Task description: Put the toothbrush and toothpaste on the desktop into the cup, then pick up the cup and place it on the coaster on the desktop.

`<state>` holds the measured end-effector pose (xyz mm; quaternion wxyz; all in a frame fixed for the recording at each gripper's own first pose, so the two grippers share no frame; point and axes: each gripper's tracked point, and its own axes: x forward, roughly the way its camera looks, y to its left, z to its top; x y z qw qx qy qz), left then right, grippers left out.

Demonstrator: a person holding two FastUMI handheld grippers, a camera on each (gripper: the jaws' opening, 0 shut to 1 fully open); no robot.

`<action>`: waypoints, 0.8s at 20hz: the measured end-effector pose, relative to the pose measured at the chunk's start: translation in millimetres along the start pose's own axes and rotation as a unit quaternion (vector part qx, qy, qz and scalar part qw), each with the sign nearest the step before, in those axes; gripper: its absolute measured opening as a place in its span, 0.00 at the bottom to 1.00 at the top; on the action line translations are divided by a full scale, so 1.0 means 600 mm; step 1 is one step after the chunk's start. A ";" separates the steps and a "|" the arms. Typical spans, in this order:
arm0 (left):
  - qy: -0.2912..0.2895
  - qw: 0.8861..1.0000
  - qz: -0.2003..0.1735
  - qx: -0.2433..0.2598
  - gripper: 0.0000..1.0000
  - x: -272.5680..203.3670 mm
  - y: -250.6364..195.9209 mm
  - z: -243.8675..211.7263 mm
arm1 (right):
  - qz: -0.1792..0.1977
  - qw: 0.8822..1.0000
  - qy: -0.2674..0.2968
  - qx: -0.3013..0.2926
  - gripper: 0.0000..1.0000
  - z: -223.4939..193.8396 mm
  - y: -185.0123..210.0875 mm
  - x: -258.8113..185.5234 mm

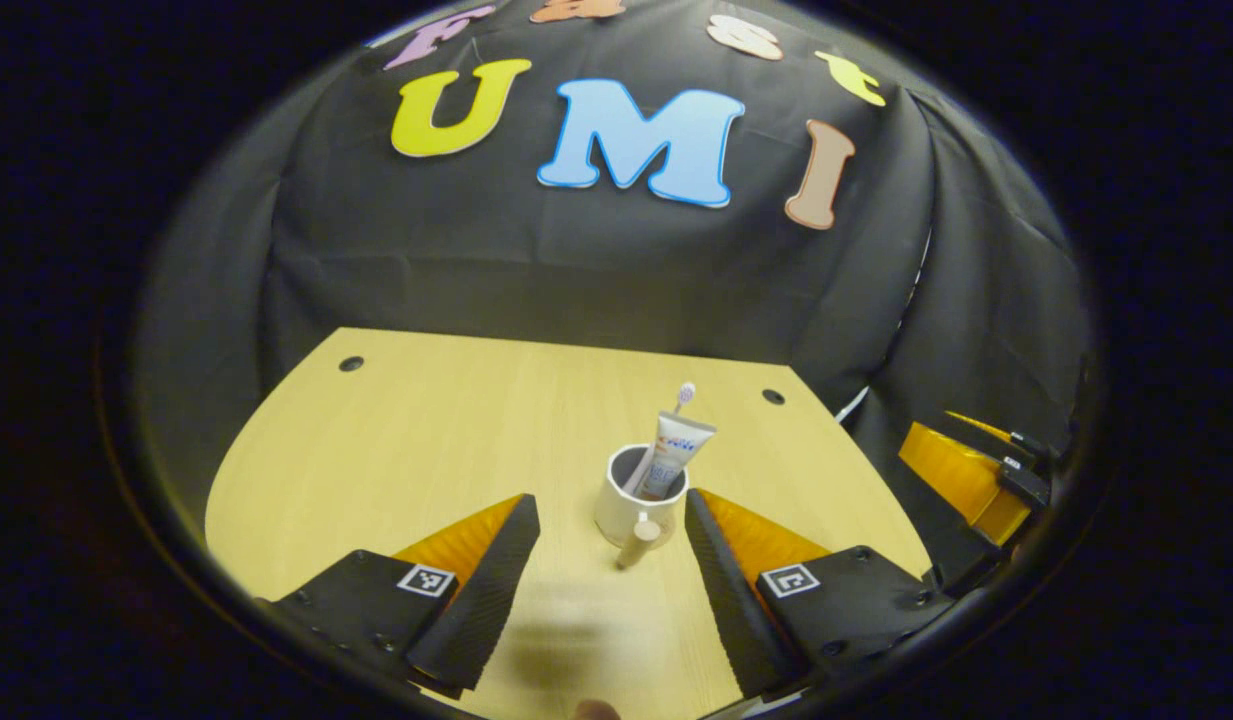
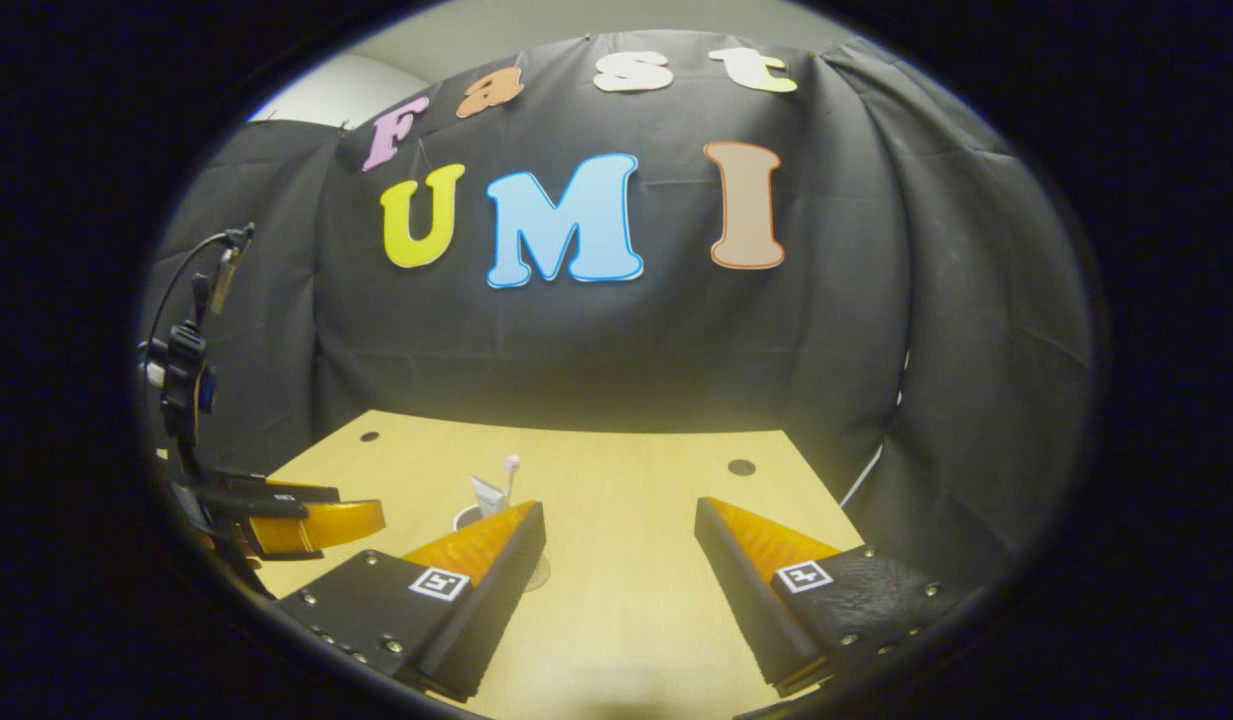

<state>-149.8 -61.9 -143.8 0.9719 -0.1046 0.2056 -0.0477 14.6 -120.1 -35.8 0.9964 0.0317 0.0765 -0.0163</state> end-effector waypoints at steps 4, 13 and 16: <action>-0.067 0.998 0.002 0.018 0.96 -0.036 0.016 0.049 | -0.002 1.000 -0.023 -0.009 0.95 0.022 0.031 -0.012; -0.147 0.986 0.012 0.073 0.90 -0.082 0.053 0.119 | -0.026 0.998 -0.053 -0.039 0.95 0.051 0.083 -0.047; -0.154 0.985 -0.009 0.075 0.95 -0.091 0.036 0.128 | -0.042 0.996 -0.071 -0.036 0.95 0.075 0.082 -0.069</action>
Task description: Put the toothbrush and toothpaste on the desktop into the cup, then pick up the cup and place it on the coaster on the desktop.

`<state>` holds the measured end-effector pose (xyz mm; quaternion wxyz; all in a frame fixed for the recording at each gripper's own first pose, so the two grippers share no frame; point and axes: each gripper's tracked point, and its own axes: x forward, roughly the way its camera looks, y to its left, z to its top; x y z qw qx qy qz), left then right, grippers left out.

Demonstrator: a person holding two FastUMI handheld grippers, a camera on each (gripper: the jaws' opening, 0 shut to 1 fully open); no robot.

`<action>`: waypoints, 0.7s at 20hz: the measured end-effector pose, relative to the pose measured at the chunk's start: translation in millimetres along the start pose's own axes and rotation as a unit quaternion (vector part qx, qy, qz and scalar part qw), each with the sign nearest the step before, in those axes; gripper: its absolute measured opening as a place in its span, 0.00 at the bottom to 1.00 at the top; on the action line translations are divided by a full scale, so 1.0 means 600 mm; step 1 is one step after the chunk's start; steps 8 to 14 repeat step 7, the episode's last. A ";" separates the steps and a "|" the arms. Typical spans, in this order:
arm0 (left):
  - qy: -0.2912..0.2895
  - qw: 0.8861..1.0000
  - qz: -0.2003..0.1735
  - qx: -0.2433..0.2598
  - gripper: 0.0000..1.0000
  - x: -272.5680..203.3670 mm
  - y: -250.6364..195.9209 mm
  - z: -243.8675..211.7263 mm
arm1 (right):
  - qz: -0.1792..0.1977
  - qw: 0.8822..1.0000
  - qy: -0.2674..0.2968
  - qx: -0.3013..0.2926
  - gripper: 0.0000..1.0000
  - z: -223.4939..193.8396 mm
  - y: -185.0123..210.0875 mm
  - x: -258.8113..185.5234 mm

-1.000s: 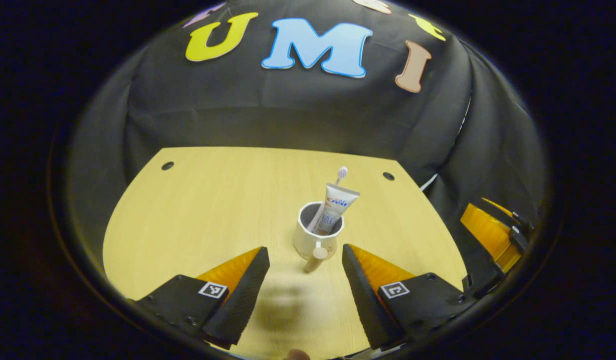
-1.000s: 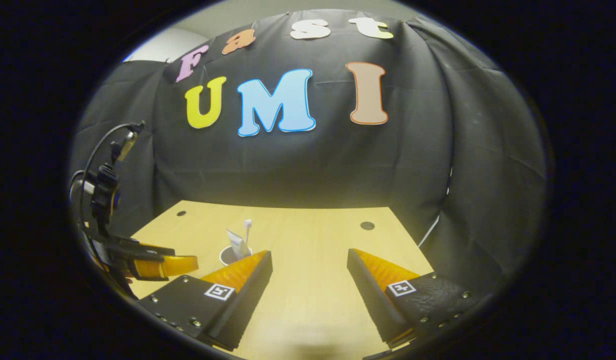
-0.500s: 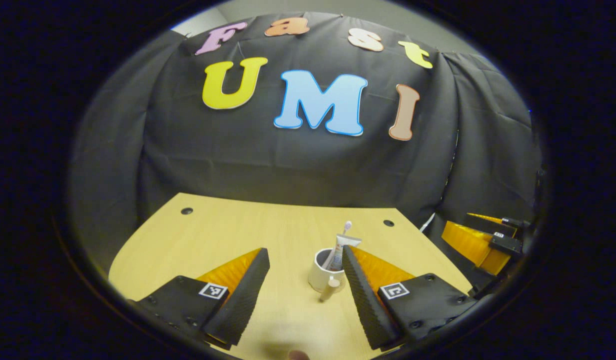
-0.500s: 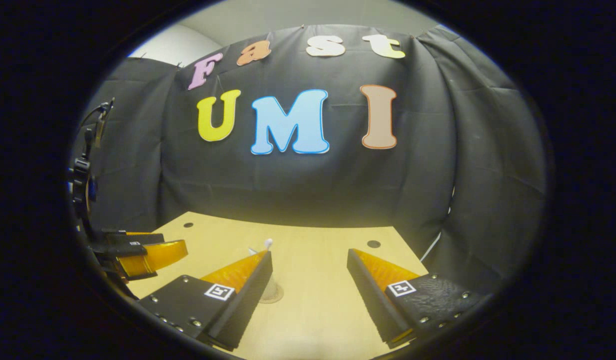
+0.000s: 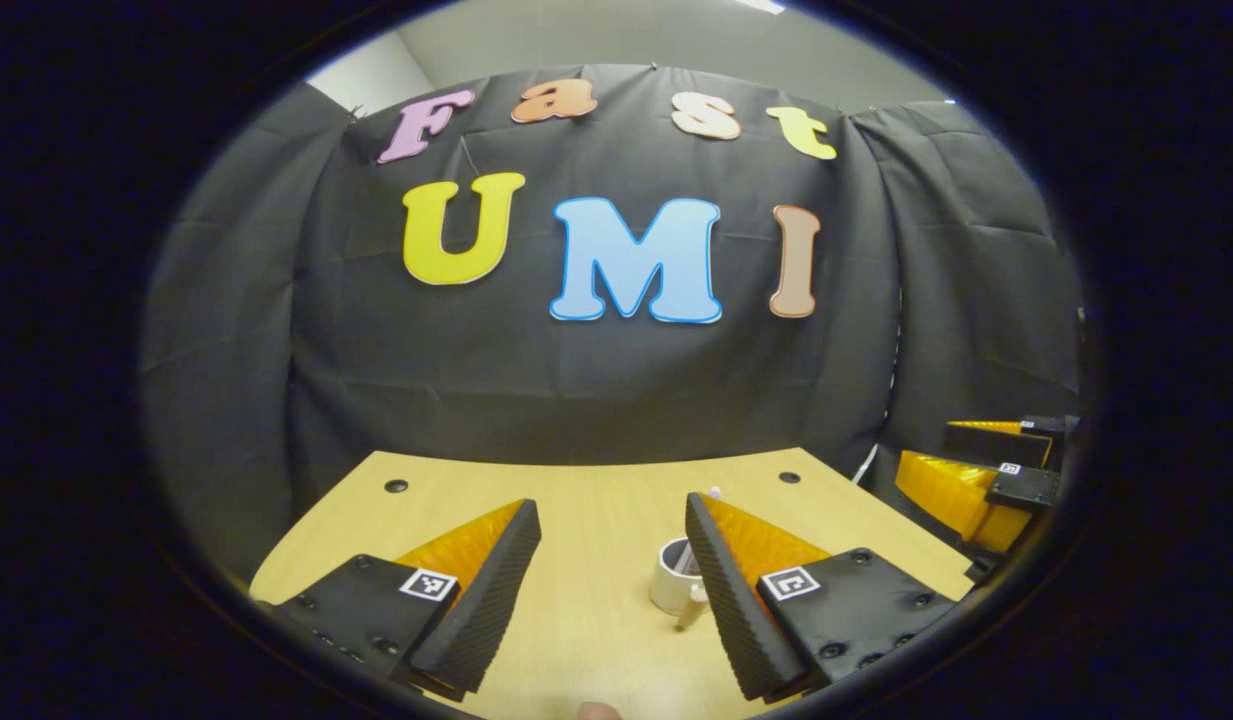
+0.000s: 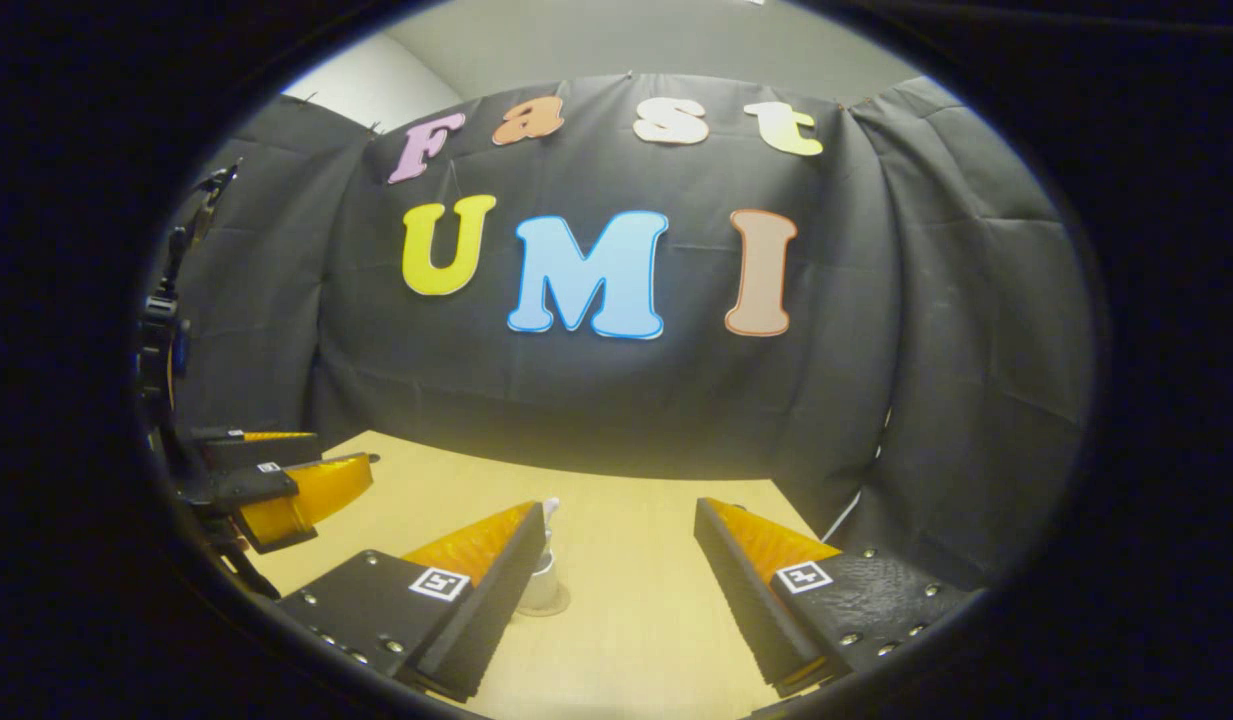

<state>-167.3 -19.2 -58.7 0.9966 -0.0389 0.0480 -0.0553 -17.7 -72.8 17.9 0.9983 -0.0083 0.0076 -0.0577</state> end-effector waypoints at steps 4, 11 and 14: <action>-0.019 1.000 -0.020 0.011 0.95 -0.008 -0.018 0.022 | -0.032 0.999 -0.028 0.010 0.95 0.034 -0.025 -0.026; -0.033 0.999 -0.031 0.012 0.95 -0.009 -0.035 0.031 | -0.051 0.998 -0.036 0.014 0.95 0.039 -0.049 -0.042; -0.033 0.999 -0.031 0.012 0.95 -0.009 -0.035 0.031 | -0.051 0.998 -0.036 0.014 0.95 0.039 -0.049 -0.042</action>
